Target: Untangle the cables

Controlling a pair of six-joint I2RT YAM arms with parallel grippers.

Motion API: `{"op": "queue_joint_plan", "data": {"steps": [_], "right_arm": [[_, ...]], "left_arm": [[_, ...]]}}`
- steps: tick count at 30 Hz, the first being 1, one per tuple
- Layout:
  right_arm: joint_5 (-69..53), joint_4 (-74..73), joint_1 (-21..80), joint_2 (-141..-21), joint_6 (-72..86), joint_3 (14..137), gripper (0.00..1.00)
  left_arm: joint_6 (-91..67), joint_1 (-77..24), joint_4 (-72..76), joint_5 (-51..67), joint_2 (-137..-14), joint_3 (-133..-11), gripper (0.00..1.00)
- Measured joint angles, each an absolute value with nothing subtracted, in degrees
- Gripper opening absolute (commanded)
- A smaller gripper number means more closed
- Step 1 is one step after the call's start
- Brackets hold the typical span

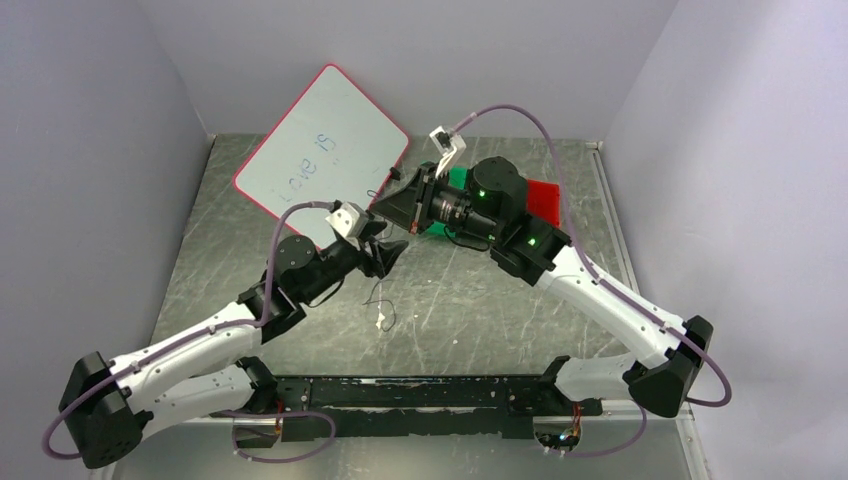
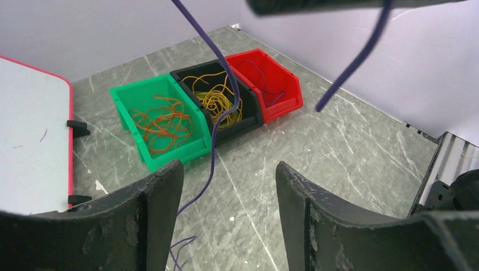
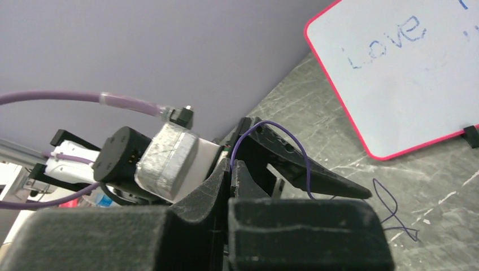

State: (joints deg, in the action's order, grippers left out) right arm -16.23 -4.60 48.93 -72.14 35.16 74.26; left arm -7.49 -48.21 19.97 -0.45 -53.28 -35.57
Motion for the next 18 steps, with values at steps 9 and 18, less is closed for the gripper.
{"op": "queue_joint_plan", "data": {"steps": [9, 18], "right_arm": [[-16.4, -4.6, 48.9, -69.4, 37.1, 75.0, 0.00], [-15.9, -3.7, 48.9, -64.8, 36.9, 77.5, 0.00]], "left_arm": [[-8.6, -47.4, 27.2, -0.8, -58.3, -33.6, 0.51], [-13.4, -46.3, 30.9, 0.3, -62.3, -24.8, 0.36]]}}
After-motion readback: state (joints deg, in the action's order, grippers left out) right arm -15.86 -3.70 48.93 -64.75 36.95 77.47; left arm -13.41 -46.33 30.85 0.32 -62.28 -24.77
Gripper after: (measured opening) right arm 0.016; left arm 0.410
